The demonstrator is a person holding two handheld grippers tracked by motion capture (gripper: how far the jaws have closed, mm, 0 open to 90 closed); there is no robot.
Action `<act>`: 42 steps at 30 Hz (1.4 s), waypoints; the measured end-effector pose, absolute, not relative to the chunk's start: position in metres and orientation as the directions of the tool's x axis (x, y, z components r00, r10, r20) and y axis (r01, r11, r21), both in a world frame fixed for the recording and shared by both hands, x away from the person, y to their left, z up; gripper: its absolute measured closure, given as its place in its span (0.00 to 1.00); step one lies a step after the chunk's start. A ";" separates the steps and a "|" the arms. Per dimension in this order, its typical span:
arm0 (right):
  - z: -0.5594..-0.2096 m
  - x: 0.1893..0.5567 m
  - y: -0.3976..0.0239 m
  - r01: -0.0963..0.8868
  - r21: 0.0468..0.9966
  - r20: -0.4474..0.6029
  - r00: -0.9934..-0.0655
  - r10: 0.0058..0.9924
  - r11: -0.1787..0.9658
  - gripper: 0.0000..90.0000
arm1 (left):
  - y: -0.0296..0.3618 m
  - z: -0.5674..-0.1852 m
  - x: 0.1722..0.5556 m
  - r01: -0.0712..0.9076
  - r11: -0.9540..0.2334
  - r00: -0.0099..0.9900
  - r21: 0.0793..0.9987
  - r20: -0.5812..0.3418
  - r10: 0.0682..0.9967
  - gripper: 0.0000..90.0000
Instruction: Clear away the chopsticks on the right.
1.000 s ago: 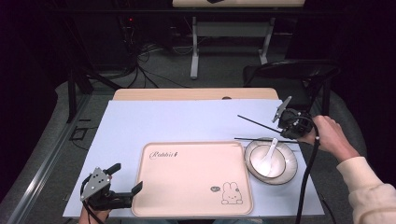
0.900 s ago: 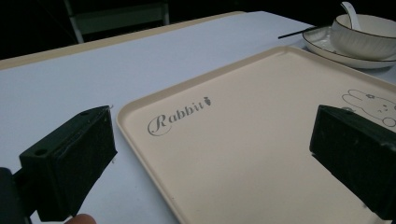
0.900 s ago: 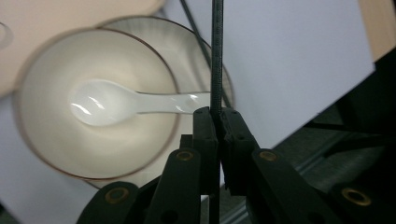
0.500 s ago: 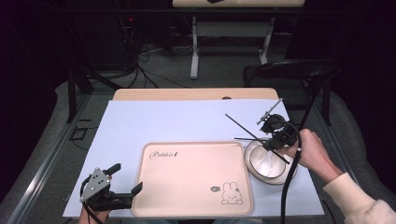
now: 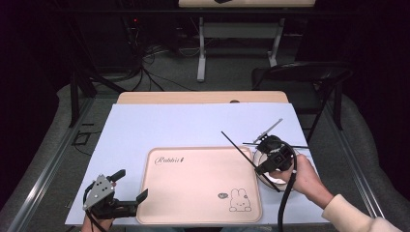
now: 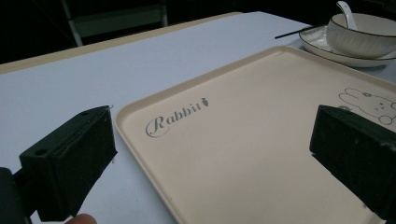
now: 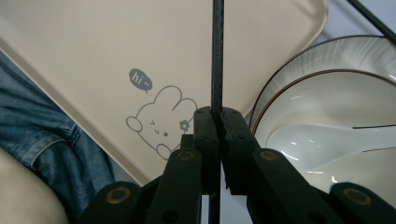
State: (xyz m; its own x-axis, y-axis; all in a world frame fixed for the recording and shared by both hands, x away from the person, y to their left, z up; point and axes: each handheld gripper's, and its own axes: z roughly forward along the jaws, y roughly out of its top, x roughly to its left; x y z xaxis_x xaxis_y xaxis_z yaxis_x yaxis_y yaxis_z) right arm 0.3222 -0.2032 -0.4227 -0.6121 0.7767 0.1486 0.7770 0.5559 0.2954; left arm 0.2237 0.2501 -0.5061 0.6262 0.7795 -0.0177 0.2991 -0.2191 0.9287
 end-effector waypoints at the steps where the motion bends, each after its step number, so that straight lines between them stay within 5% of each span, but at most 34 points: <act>1: -0.429 0.321 -0.201 0.783 0.303 0.165 -0.604 0.780 0.543 0.95 | 0.250 -0.506 0.224 0.300 -0.223 0.629 0.927 -0.016 0.778 0.00; 13: -0.481 0.309 -0.192 0.885 0.270 0.313 -0.452 0.835 0.378 0.95 | 0.250 -0.506 0.224 0.294 -0.231 0.631 0.927 -0.007 0.776 0.00; 32: -0.528 0.303 -0.181 0.909 0.268 0.269 -0.390 0.881 0.320 0.93 | 0.249 -0.506 0.225 0.297 -0.249 0.634 0.922 0.005 0.773 0.00; 35: -0.529 0.303 -0.178 0.899 0.290 0.260 -0.403 0.878 0.327 0.75 | 0.249 -0.507 0.225 0.298 -0.251 0.635 0.921 0.005 0.772 0.00; 37: -0.528 0.303 -0.178 0.901 0.287 0.268 -0.402 0.875 0.326 0.74 | 0.249 -0.507 0.225 0.298 -0.252 0.636 0.921 0.006 0.772 0.00; 42: -0.522 0.297 -0.180 0.877 0.317 0.265 -0.448 0.854 0.362 0.54 | 0.249 -0.507 0.225 0.302 -0.251 0.632 0.920 0.004 0.775 0.00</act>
